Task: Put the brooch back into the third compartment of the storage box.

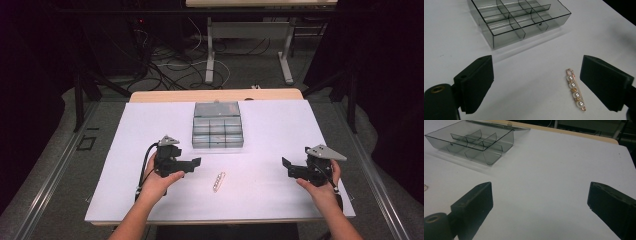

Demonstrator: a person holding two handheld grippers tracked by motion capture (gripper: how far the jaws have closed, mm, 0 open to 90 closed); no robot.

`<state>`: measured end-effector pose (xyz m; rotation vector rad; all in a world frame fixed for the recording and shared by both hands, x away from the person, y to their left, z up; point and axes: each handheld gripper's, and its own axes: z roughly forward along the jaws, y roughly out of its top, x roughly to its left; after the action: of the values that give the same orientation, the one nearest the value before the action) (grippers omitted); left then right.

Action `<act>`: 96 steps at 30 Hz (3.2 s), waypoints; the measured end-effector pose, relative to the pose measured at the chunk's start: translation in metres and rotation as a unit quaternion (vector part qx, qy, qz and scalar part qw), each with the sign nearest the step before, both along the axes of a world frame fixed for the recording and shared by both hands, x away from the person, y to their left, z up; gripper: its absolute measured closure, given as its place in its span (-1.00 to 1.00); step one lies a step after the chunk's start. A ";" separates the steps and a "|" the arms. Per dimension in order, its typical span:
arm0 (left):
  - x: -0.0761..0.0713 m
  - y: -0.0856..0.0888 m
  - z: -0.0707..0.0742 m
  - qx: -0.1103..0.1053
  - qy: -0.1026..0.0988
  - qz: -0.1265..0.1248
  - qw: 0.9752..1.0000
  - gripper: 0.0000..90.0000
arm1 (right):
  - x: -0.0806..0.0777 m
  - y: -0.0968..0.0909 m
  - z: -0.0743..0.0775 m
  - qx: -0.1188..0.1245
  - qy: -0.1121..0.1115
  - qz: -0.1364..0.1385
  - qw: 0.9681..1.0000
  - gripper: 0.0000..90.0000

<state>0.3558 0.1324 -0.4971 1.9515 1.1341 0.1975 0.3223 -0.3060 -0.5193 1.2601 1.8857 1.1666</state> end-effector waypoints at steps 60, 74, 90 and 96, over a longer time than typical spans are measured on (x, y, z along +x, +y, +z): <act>0.008 -0.061 -0.016 0.019 0.163 -0.016 0.986 0.05 | 0.004 0.002 -0.007 0.008 0.011 -0.001 1.000 -0.78; 0.012 -0.073 -0.026 0.030 0.202 -0.017 0.979 0.34 | 0.005 0.001 -0.008 0.007 0.012 0.001 1.000 -0.77; 0.018 -0.081 -0.034 0.035 0.228 -0.014 0.973 0.52 | 0.005 0.002 -0.008 0.013 0.016 0.002 1.000 -0.75; 0.019 -0.085 -0.038 0.038 0.237 -0.021 0.971 0.54 | 0.005 0.002 -0.009 0.012 0.016 0.003 1.000 -0.74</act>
<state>0.3749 0.0474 -0.5349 2.1540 1.3993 -0.2678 0.3271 -0.3044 -0.5278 1.2935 1.9055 1.1824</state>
